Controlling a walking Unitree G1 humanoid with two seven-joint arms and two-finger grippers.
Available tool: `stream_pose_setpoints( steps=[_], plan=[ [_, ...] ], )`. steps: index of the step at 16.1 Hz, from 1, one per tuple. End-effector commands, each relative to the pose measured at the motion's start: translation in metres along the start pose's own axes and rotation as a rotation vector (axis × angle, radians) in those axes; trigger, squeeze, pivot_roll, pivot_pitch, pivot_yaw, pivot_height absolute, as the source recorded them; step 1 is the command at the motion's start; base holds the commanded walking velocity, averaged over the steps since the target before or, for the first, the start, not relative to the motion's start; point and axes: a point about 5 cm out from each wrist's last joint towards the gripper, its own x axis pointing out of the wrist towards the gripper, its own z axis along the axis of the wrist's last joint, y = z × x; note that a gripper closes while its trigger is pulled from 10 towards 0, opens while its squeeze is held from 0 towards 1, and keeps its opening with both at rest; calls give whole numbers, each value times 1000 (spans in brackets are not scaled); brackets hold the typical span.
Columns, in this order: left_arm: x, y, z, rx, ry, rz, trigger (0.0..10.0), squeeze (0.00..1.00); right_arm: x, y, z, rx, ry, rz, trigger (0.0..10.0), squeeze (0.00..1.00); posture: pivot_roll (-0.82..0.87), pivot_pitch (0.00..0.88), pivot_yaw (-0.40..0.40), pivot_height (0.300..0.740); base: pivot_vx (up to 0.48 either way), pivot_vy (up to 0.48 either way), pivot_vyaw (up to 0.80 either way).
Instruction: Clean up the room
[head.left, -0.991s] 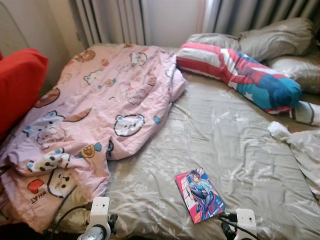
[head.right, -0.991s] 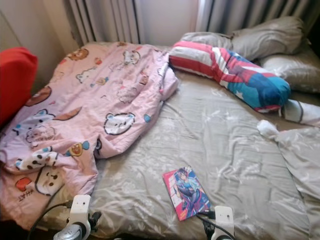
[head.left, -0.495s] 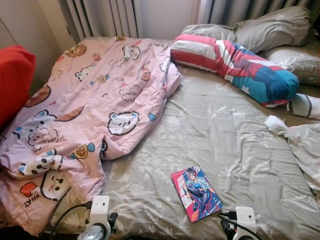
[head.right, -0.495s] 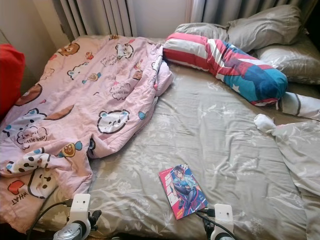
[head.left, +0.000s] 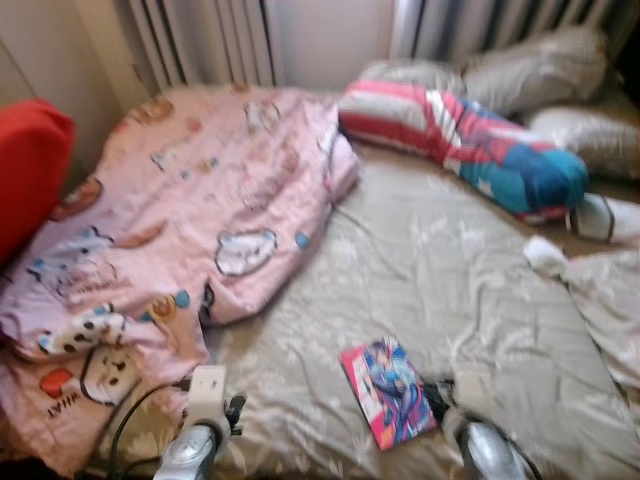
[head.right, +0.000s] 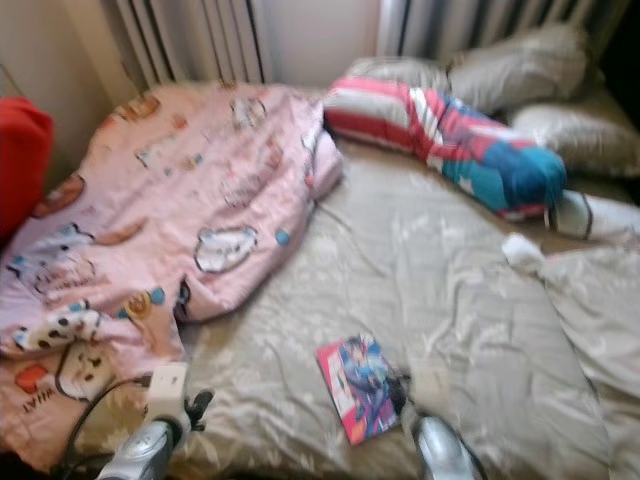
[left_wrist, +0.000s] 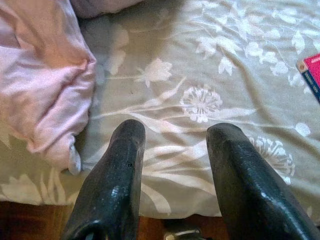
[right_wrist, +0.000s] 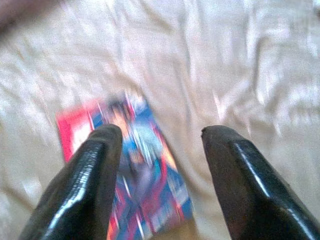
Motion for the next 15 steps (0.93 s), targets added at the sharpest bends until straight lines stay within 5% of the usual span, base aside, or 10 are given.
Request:
stream_pose_setpoints(
  steps=[1,5,8,12,15],
  plan=[
    [-10,8,-30,11,128,21,10000,0,-13,-5,-34,-6,136,-25,10000,0,16,31,-10,740,0,0,0],
    [-19,15,-51,3,221,51,10000,0,-21,-7,-52,-22,231,-46,10000,0,19,42,-14,740,0,0,0],
    [-16,20,-40,-6,145,85,10000,0,-16,-5,-39,-7,153,-52,10000,0,21,52,-16,740,0,0,0],
    [-8,20,17,-28,-223,48,10000,0,-5,-16,22,-9,-216,-88,10000,0,21,60,-12,740,0,0,0],
    [-14,19,40,14,-400,31,10000,0,-12,-18,41,-32,-389,-95,10000,0,20,62,-12,740,0,0,0]
  ],
)
